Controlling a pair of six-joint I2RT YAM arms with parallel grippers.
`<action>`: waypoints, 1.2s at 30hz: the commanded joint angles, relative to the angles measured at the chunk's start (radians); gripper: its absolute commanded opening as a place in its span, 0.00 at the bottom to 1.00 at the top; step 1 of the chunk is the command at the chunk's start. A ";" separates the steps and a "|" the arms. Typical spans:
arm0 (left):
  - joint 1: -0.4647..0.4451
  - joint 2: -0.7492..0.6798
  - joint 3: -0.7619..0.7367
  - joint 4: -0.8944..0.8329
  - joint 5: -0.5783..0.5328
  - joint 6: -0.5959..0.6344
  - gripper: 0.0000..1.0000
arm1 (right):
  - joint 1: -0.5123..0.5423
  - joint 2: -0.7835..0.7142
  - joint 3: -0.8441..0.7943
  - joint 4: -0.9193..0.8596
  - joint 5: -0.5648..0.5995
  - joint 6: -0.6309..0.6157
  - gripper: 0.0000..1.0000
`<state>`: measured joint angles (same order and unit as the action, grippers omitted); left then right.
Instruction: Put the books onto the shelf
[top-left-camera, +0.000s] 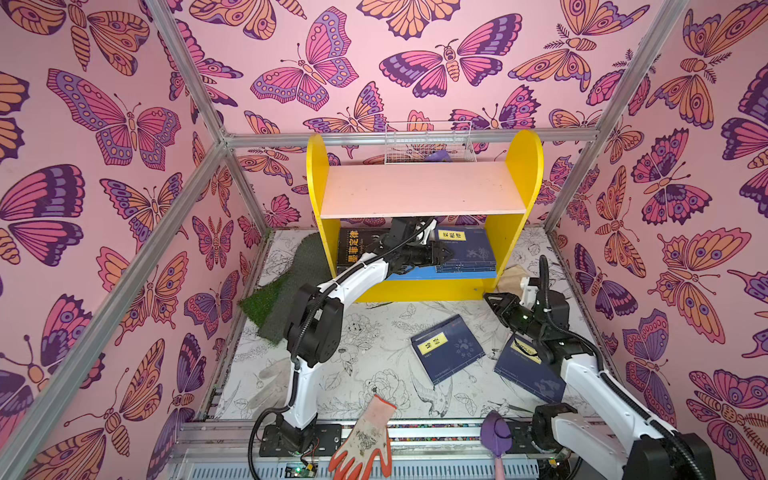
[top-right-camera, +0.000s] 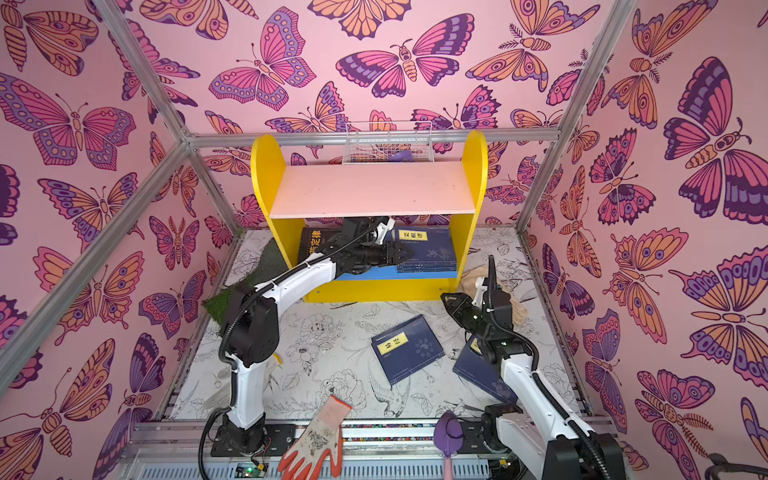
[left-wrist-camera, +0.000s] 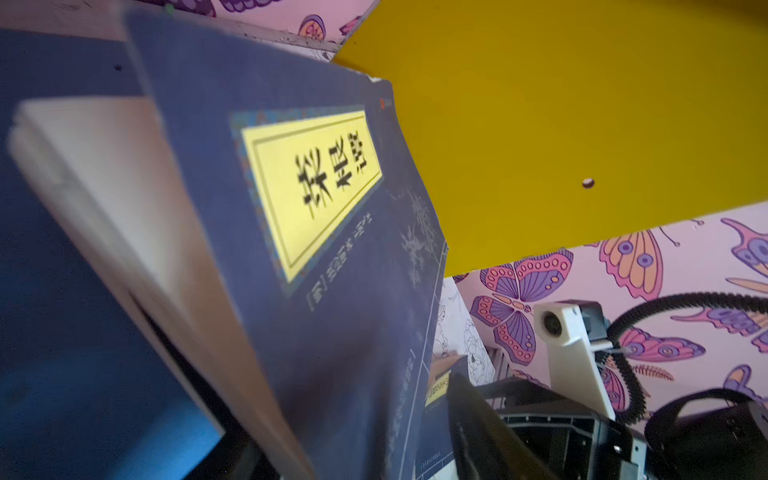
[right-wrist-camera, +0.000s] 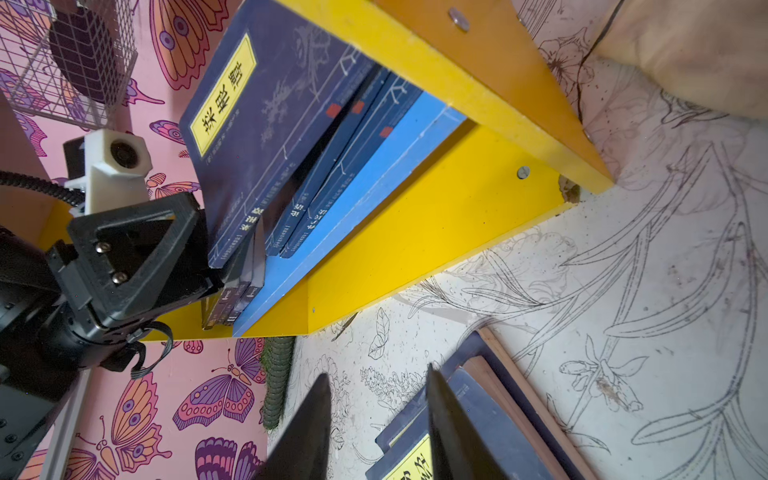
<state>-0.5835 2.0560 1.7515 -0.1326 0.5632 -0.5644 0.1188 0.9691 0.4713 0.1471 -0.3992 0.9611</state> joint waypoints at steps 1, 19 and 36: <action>-0.014 -0.094 -0.007 0.020 -0.174 0.034 0.71 | 0.005 -0.012 0.049 0.020 -0.025 -0.037 0.39; -0.062 -0.082 0.018 -0.029 -0.279 0.103 0.90 | 0.005 -0.015 0.066 -0.009 -0.016 -0.056 0.38; -0.074 -0.006 0.106 -0.030 -0.325 0.130 0.91 | 0.005 -0.006 0.075 -0.048 -0.006 -0.092 0.40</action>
<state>-0.6548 2.0418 1.8027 -0.1959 0.2611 -0.4591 0.1188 0.9676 0.5137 0.1223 -0.4122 0.9070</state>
